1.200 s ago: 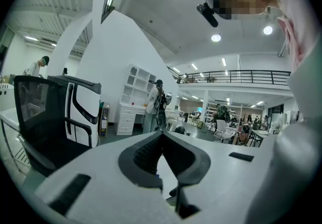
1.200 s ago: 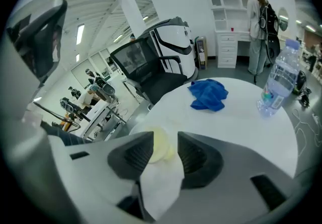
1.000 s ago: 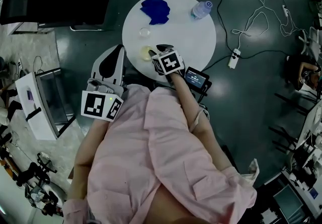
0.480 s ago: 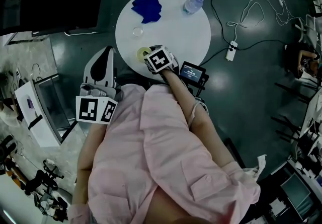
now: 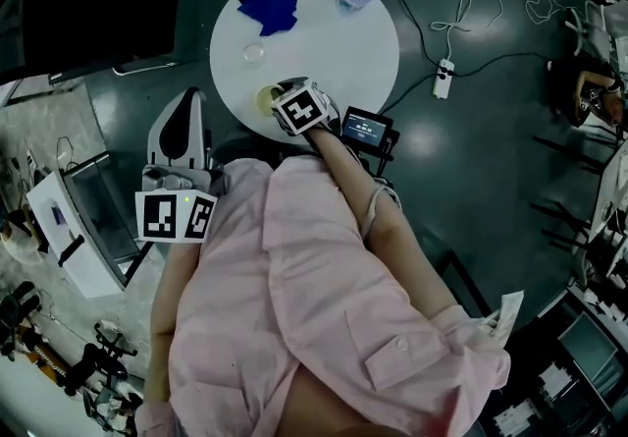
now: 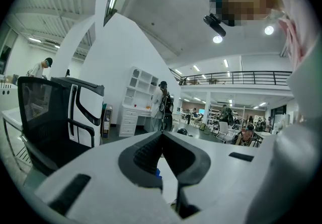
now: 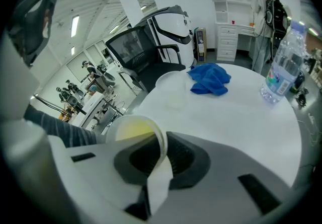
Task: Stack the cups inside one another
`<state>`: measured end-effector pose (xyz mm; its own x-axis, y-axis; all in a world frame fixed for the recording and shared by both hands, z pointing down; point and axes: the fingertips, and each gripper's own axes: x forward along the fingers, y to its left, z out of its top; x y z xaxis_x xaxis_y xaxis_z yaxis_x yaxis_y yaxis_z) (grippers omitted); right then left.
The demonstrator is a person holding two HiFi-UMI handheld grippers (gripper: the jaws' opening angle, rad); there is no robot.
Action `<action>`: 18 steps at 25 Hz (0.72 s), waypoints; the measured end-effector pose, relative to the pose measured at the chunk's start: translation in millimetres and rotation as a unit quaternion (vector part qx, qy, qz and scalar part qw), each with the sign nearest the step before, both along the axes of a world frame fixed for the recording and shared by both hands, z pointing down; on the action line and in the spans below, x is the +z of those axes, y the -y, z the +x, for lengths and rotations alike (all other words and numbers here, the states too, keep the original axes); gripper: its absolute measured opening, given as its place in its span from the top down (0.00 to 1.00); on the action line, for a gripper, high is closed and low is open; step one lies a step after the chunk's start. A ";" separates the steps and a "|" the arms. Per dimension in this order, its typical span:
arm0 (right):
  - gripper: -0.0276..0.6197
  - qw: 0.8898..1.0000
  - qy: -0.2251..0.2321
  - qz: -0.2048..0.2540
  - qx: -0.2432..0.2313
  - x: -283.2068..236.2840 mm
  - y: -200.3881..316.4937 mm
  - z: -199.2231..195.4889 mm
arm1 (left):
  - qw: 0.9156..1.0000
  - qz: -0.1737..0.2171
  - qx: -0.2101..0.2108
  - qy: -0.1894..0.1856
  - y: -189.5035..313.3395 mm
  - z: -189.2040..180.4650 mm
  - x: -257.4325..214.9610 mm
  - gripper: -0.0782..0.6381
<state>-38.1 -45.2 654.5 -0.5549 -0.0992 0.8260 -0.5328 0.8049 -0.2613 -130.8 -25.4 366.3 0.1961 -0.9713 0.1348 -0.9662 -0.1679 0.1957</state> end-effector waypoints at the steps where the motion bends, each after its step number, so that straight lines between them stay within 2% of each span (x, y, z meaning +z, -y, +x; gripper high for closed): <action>1: 0.89 1.000 0.004 0.003 0.005 -2.2 0.8 0.0 | 1.000 0.000 0.000 0.000 -1.0 -0.3 -0.3 0.88; 7: 0.89 0.997 0.038 0.011 0.059 -19.0 2.2 4.0 | 1.000 0.000 0.014 -0.004 -6.8 4.1 1.5 0.88; 14: 0.89 0.992 0.079 0.045 0.087 -42.7 0.0 5.9 | 0.999 -0.019 0.038 -0.011 -14.4 13.2 8.3 0.88; 18: 0.90 0.991 0.080 0.035 0.101 -45.4 -6.0 18.5 | 0.998 -0.020 0.050 -0.012 -15.5 24.0 6.0 0.88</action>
<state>-19.7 -39.2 609.1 -0.6411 -0.2759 0.7161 -0.6411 0.7055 -0.3021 -106.8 -9.9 372.3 0.2952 -0.9407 0.1670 -0.9398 -0.2544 0.2280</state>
